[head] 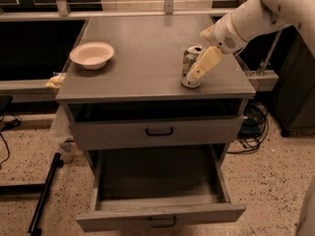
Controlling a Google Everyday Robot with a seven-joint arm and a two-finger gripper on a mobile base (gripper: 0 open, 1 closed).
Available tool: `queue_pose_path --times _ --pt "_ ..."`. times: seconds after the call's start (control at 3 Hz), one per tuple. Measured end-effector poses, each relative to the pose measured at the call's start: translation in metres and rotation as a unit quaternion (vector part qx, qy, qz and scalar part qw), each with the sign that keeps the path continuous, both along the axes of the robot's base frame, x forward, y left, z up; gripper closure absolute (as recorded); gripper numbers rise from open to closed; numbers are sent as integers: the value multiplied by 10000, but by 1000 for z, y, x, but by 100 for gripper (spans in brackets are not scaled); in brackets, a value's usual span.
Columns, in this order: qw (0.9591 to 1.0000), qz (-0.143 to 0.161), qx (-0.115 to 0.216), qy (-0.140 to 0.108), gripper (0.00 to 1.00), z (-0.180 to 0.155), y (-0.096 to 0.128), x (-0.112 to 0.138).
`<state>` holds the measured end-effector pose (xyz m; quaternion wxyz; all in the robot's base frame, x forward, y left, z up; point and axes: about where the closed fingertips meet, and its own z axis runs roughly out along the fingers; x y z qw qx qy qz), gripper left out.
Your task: Place 7up can into middle drawer
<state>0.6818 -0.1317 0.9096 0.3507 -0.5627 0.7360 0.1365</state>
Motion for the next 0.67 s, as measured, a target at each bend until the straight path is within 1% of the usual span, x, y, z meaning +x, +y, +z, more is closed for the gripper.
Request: queue_pose_path --times 0.33,0.67 --pt "9999 8 124 67 18 -11 9 8" --pt "9999 8 125 68 41 -11 9 8"
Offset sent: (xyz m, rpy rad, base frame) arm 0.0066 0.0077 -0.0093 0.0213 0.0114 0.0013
